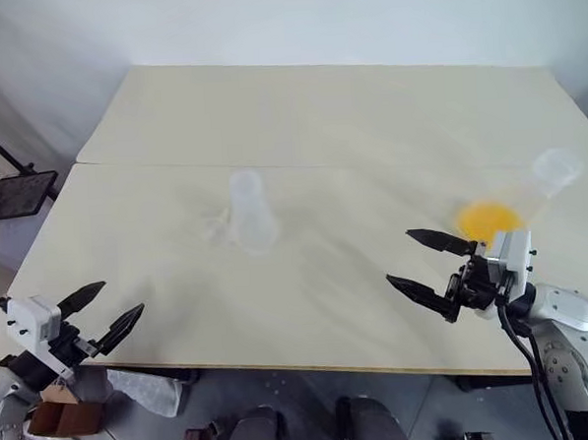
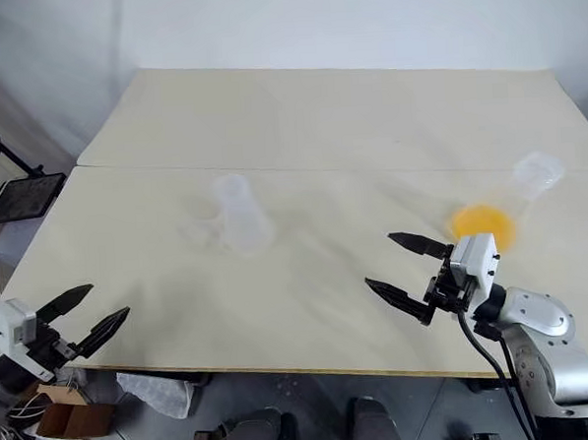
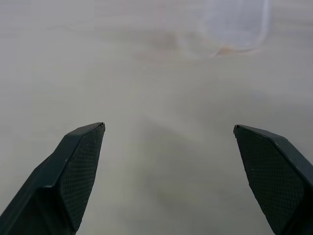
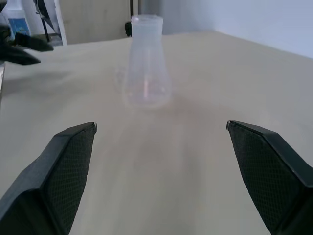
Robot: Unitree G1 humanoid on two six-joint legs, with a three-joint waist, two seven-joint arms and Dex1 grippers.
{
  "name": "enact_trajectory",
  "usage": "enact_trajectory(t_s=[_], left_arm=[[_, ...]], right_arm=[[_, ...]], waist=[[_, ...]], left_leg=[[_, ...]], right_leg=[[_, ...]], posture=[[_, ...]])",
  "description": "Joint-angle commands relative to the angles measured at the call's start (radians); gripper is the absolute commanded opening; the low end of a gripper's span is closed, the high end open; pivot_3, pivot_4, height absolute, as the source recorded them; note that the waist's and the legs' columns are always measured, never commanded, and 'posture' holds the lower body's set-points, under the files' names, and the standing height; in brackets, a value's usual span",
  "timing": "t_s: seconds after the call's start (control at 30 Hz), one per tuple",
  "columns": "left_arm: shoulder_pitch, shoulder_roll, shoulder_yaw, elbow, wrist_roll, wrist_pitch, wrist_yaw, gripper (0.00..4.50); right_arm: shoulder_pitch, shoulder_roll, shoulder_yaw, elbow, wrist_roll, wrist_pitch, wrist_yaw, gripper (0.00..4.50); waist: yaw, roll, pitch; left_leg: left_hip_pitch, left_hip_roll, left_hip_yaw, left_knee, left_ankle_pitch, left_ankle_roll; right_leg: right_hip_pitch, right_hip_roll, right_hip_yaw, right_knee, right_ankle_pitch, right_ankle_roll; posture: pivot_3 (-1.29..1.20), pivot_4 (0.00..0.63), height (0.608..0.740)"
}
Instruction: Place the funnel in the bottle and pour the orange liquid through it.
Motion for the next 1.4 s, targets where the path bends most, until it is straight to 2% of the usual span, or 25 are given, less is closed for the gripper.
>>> enact_trajectory(t_s=[0.03,0.2,0.33,0.53,0.73,1.07,1.17,1.3,1.33,1.4], left_arm=[[-0.072,0.026,-0.039,-0.110,-0.080,0.071,-0.018,4.50],[-0.273,0.071,-0.172,-0.176,-0.059,0.172,0.010,4.50],[-0.457,0.086,-0.304,-0.137,-0.007,0.230,0.014,4.50],[-0.674,0.022,-0.448,0.014,0.094,0.250,0.053,4.50],[-0.778,-0.059,-0.506,0.096,0.141,0.226,0.076,4.50],[-0.843,-0.129,-0.504,0.127,0.128,0.255,0.083,4.50],[-0.859,-0.130,-0.508,0.129,0.130,0.266,0.072,3.88],[-0.866,-0.125,-0.513,0.137,0.143,0.279,0.068,2.65],[-0.867,-0.125,-0.513,0.139,0.146,0.279,0.069,2.45],[-0.871,-0.124,-0.517,0.148,0.149,0.280,0.061,2.42]], right_arm=[[0.002,0.002,-0.022,-0.046,0.021,0.004,-0.025,4.47],[0.036,-0.007,-0.034,-0.035,0.007,-0.009,-0.022,4.47],[0.047,-0.006,-0.042,-0.036,0.001,-0.014,-0.030,4.47],[0.064,0.013,-0.028,-0.071,-0.007,-0.015,-0.058,4.47],[0.087,0.029,-0.017,-0.100,-0.013,-0.018,-0.087,4.47],[0.104,0.039,-0.008,-0.128,-0.018,-0.018,-0.125,4.47],[0.110,0.041,-0.010,-0.132,-0.020,-0.020,-0.130,4.50],[0.117,0.045,-0.014,-0.137,-0.024,-0.023,-0.140,4.50],[0.117,0.045,-0.014,-0.138,-0.025,-0.024,-0.143,4.50],[0.114,0.047,-0.014,-0.136,-0.027,-0.026,-0.147,4.50]], waist=[[0.008,0.000,0.000],[0.011,-0.001,-0.001],[-0.004,-0.001,-0.001],[-0.011,-0.001,-0.001],[-0.010,-0.001,-0.001],[-0.009,-0.001,-0.001],[-0.009,-0.001,-0.001],[-0.009,-0.001,-0.001],[-0.009,-0.001,-0.001],[-0.009,-0.001,-0.001]], left_leg=[[0.000,0.000,0.000,0.000,0.000,0.000],[0.000,-0.002,-0.005,0.001,0.000,0.001],[0.000,-0.002,-0.004,0.001,0.000,0.000],[0.000,0.000,-0.003,0.001,0.001,-0.001],[-0.002,-0.001,-0.003,0.002,0.001,-0.001],[-0.003,-0.001,-0.003,0.006,0.001,-0.001],[-0.003,-0.001,-0.003,0.006,0.001,-0.001],[-0.003,-0.001,-0.002,0.006,0.001,-0.001],[-0.003,-0.001,-0.002,0.006,0.001,-0.001],[-0.003,-0.001,-0.002,0.006,0.001,-0.001]], right_leg=[[0.000,0.000,0.000,0.000,0.000,0.000],[0.003,-0.001,0.000,0.001,0.000,0.000],[0.002,0.001,-0.001,0.001,0.000,0.000],[0.002,0.005,-0.001,0.002,0.000,0.000],[0.000,0.005,0.000,0.003,0.000,0.000],[-0.002,0.005,0.001,0.009,0.000,0.000],[-0.002,0.005,0.001,0.009,0.000,0.000],[-0.002,0.005,0.001,0.009,0.000,0.000],[-0.002,0.005,0.001,0.009,0.000,0.000],[-0.002,0.005,0.001,0.009,0.000,0.000]], posture=[[0.00,0.150,0.740],[0.00,0.150,0.740],[0.00,0.150,0.740],[0.00,0.150,0.740],[0.00,0.150,0.740],[0.00,0.150,0.740],[0.00,0.150,0.740],[0.00,0.150,0.740],[0.00,0.150,0.740],[0.00,0.150,0.740]])
